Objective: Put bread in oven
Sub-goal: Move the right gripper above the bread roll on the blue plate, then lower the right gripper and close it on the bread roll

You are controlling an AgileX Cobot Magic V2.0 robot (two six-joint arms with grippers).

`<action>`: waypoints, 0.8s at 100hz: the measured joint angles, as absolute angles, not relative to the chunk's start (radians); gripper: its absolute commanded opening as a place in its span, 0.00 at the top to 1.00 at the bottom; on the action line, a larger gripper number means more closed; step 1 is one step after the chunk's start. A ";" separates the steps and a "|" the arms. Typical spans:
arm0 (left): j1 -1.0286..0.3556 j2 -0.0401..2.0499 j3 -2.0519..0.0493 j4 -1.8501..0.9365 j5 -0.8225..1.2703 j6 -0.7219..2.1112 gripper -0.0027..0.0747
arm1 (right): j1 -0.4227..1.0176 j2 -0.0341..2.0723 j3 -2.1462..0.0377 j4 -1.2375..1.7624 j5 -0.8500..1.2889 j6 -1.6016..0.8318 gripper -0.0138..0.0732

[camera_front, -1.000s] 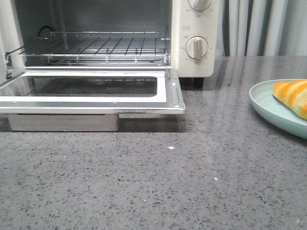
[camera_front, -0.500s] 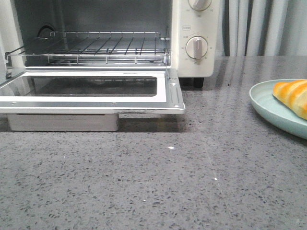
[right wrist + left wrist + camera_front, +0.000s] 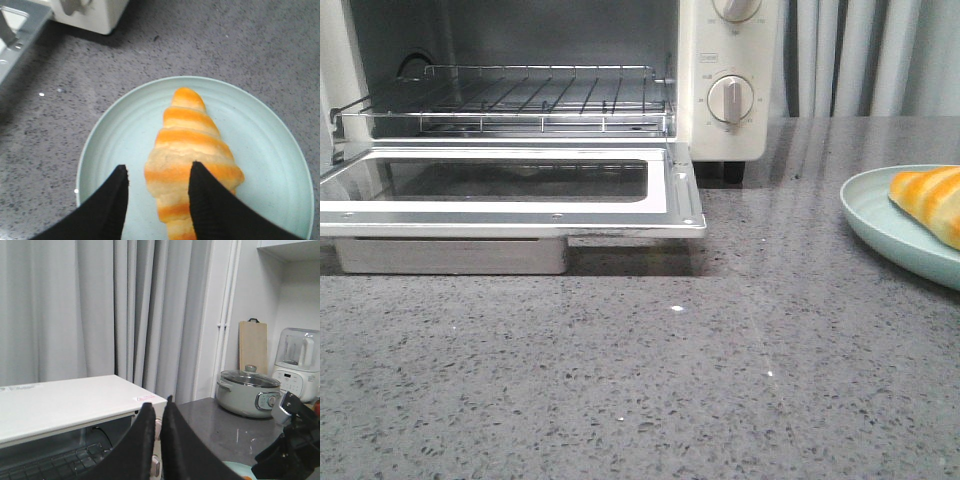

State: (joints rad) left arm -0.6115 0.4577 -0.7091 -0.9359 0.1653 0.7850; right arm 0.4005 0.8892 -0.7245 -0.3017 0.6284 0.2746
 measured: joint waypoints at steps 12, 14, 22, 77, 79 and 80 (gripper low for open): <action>-0.611 0.491 -0.759 -0.915 0.167 0.785 0.99 | 0.370 0.932 -0.725 -0.309 0.628 0.275 0.53; -0.611 0.498 -0.767 -0.910 0.170 0.785 0.99 | 0.364 0.940 -0.725 -0.311 0.628 0.275 0.52; -0.611 0.526 -0.796 -0.897 0.185 0.785 0.99 | 0.343 0.969 -0.725 -0.313 0.628 0.275 0.44; -0.611 0.599 -0.825 -0.883 0.219 0.785 0.99 | 0.310 1.173 -0.876 -0.316 0.730 0.281 0.30; -0.611 0.599 -0.825 -0.882 0.219 0.785 0.99 | 0.310 1.188 -0.882 -0.316 0.748 0.281 0.30; -0.611 0.599 -0.825 -0.882 0.219 0.785 0.99 | 0.310 1.192 -0.889 -0.316 0.760 0.281 0.30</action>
